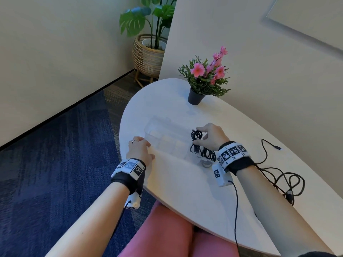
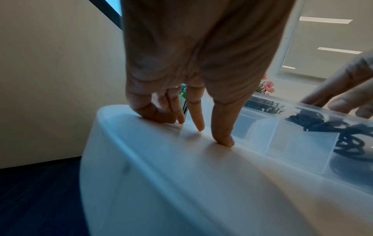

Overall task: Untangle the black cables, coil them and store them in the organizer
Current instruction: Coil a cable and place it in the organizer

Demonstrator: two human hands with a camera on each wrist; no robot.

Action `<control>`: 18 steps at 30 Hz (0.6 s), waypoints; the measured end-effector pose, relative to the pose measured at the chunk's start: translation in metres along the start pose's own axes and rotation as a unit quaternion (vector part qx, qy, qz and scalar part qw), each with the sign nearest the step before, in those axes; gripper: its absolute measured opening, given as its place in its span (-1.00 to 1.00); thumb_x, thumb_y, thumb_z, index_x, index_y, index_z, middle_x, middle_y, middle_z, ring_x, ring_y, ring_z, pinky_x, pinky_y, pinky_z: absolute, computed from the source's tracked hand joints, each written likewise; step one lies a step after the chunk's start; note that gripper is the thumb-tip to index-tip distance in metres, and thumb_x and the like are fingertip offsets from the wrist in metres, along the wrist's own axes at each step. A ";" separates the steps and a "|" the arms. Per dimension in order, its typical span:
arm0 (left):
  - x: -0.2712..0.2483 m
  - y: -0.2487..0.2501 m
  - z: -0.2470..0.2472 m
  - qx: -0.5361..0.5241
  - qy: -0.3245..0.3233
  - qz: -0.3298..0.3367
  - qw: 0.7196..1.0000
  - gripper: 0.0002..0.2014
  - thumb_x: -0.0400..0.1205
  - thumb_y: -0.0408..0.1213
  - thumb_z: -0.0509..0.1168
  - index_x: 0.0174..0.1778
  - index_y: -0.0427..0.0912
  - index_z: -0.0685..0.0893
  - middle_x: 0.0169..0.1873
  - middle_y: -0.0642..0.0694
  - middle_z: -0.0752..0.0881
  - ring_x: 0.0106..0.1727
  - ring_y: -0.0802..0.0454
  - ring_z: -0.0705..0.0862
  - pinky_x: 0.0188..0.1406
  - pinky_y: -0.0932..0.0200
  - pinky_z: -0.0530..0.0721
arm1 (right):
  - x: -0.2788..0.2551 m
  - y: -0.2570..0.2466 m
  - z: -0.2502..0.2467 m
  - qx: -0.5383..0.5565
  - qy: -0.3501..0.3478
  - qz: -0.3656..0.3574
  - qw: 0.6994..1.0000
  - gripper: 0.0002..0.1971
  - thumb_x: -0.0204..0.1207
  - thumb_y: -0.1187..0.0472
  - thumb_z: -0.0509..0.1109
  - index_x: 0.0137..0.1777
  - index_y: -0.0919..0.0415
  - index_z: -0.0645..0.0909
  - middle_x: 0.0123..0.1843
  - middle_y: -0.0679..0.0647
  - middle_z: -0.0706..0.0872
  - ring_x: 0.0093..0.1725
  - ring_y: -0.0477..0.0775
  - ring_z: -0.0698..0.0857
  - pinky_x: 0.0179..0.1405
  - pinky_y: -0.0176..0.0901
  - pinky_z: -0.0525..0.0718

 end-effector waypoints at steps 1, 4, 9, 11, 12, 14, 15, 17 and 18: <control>0.000 0.000 0.000 0.001 0.000 0.001 1.000 -0.65 0.50 -0.27 0.47 0.18 -0.14 0.60 0.39 -0.06 0.36 0.43 -0.04 0.30 0.17 0.01 0.56 | -0.002 0.000 0.003 -0.011 -0.005 -0.004 1.000 -0.37 0.40 0.04 0.56 0.45 0.23 0.51 0.34 0.15 0.53 0.23 0.16 0.62 0.16 -0.17 0.52; 0.001 0.000 0.001 -0.001 0.001 0.001 1.000 -0.66 0.49 -0.28 0.47 0.17 -0.14 0.61 0.39 -0.07 0.36 0.43 -0.05 0.29 0.20 0.00 0.55 | 0.000 -0.004 0.012 -0.057 -0.009 -0.030 0.998 -0.45 0.38 0.03 0.57 0.30 0.30 0.63 0.20 0.19 0.55 0.10 0.15 0.61 0.11 -0.14 0.56; 0.001 -0.001 0.001 -0.005 -0.001 0.001 1.000 -0.65 0.49 -0.28 0.47 0.18 -0.14 0.61 0.39 -0.07 0.35 0.43 -0.06 0.29 0.24 -0.05 0.54 | 0.006 -0.006 0.011 -0.046 -0.013 -0.026 0.998 -0.70 0.40 0.21 0.57 -0.01 0.46 0.73 0.06 0.22 0.63 0.03 0.20 0.61 0.04 0.01 0.64; 0.000 -0.001 0.002 -0.003 0.000 -0.002 1.000 -0.66 0.49 -0.28 0.47 0.17 -0.14 0.61 0.39 -0.07 0.36 0.43 -0.06 0.29 0.22 -0.04 0.55 | 0.008 -0.007 0.010 -0.046 -0.015 -0.036 0.998 -0.78 0.43 0.28 0.54 -0.11 0.51 0.73 0.04 0.24 0.66 0.00 0.24 0.64 0.02 0.03 0.66; 0.000 -0.001 0.002 -0.002 0.000 -0.002 1.000 -0.66 0.49 -0.28 0.47 0.17 -0.14 0.61 0.39 -0.06 0.36 0.43 -0.05 0.30 0.21 -0.04 0.56 | 0.010 -0.007 0.011 -0.048 -0.016 -0.039 0.998 -0.83 0.44 0.30 0.52 -0.13 0.47 0.75 0.04 0.21 0.67 -0.01 0.20 0.64 -0.01 -0.05 0.64; 0.000 0.000 0.002 -0.003 0.003 -0.001 1.000 -0.66 0.49 -0.28 0.48 0.16 -0.14 0.61 0.39 -0.07 0.36 0.43 -0.05 0.30 0.22 -0.04 0.55 | 0.012 -0.009 0.015 -0.068 -0.027 -0.043 0.996 -0.89 0.45 0.31 0.51 -0.13 0.37 0.79 0.04 0.13 0.68 0.00 0.13 0.63 -0.04 -0.17 0.58; 0.000 0.000 0.002 -0.005 0.004 0.000 1.000 -0.66 0.49 -0.27 0.48 0.16 -0.14 0.61 0.39 -0.07 0.37 0.43 -0.05 0.30 0.24 -0.04 0.54 | 0.012 -0.011 0.018 -0.082 -0.034 -0.042 0.995 -0.91 0.45 0.32 0.50 -0.13 0.35 0.79 0.03 0.12 0.68 0.01 0.13 0.64 -0.06 -0.16 0.58; 0.000 0.000 0.002 -0.005 0.005 0.000 1.000 -0.67 0.49 -0.27 0.48 0.15 -0.14 0.61 0.39 -0.07 0.37 0.43 -0.05 0.30 0.25 -0.04 0.54 | 0.014 -0.014 0.024 -0.107 -0.042 -0.032 0.993 -0.94 0.44 0.36 0.49 -0.22 0.35 0.76 -0.02 0.15 0.70 -0.04 0.17 0.68 -0.18 -0.15 0.58; 0.000 0.000 0.002 -0.004 0.004 -0.001 1.000 -0.68 0.50 -0.27 0.47 0.15 -0.13 0.61 0.39 -0.06 0.37 0.43 -0.05 0.30 0.24 -0.04 0.55 | 0.015 -0.015 0.027 -0.114 -0.040 -0.027 0.992 -0.90 0.43 0.40 0.48 -0.30 0.33 0.71 -0.03 0.17 0.71 -0.09 0.18 0.69 -0.25 -0.18 0.57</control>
Point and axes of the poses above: each hand's wrist, its own x-axis towards the middle knuckle, its own z-axis out of the palm, y = z × x, the point moved 5 cm from there along x, towards the middle knuckle
